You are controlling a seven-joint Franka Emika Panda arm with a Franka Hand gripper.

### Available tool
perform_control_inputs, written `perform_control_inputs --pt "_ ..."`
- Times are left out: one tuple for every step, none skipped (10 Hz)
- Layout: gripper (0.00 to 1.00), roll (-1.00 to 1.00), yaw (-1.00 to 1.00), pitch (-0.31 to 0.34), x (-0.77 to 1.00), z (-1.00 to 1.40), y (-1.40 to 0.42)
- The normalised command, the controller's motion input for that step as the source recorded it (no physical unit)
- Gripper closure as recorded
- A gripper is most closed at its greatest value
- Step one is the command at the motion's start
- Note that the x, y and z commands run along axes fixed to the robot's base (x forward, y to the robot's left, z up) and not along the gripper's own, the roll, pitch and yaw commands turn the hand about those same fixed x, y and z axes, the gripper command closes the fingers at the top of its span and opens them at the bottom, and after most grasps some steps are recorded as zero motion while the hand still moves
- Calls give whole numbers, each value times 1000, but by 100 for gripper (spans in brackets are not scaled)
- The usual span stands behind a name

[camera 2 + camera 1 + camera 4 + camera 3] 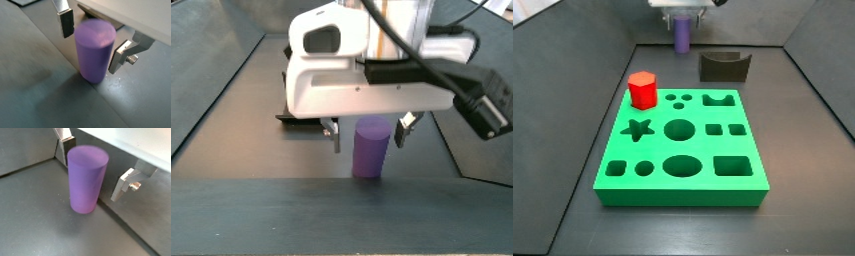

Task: Pick up the round object. Move up. Move to above the board. Insert the round object.
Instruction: Pick up the round object.

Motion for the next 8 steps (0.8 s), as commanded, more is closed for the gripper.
perform_control_inputs --pt "0 0 0 0 0 0 0" --pt "100 0 0 0 0 0 0" --pt "100 0 0 0 0 0 0" --pt "100 0 0 0 0 0 0" --pt "100 0 0 0 0 0 0" --pt "100 0 0 0 0 0 0" --pt "100 0 0 0 0 0 0" --pt "100 0 0 0 0 0 0"
